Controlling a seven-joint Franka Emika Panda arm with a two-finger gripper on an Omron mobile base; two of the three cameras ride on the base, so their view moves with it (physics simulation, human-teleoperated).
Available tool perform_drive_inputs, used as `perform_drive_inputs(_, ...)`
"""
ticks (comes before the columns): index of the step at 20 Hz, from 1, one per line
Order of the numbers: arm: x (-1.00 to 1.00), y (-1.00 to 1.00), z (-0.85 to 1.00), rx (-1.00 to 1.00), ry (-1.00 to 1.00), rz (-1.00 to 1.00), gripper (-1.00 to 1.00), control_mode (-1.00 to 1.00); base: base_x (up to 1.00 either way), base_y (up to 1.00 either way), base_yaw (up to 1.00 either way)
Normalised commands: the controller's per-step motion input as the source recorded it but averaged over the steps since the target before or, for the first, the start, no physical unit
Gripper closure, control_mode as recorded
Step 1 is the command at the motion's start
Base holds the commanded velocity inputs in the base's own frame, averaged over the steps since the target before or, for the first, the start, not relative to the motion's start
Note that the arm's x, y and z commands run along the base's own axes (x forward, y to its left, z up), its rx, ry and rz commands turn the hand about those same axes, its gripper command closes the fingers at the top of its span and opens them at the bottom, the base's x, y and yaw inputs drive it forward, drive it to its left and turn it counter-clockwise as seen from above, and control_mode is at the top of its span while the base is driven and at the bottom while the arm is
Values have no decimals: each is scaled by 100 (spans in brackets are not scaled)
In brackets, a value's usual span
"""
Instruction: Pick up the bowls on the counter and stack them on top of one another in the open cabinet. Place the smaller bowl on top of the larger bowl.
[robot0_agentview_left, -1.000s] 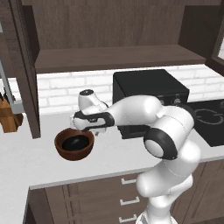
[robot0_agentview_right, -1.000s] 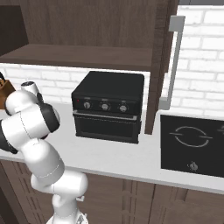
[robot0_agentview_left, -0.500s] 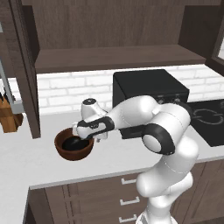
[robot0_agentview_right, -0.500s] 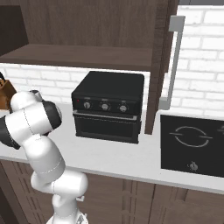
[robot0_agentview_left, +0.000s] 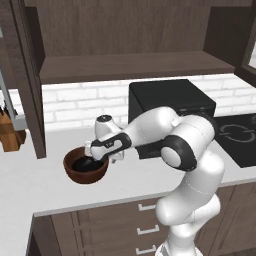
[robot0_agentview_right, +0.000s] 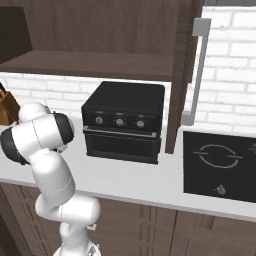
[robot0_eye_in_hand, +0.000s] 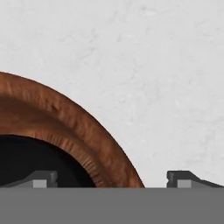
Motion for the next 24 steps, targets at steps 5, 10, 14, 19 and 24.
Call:
perform_drive_inputs(5, 1, 23, -11, 0, -1, 0, 100, -100, 0, 0, 0)
perform_drive_inputs(10, -3, 11, -16, 0, 0, 0, 100, -100, 0, 0, 0)
perform_drive_inputs(14, -30, 0, -4, 0, -3, 0, 100, -100, 0, 0, 0)
perform_drive_inputs(19, -73, 0, 33, 0, -16, 0, 100, -100, 0, 0, 0)
perform_drive_inputs(24, -69, -11, 55, 1, -9, -2, 100, -100, 0, 0, 0)
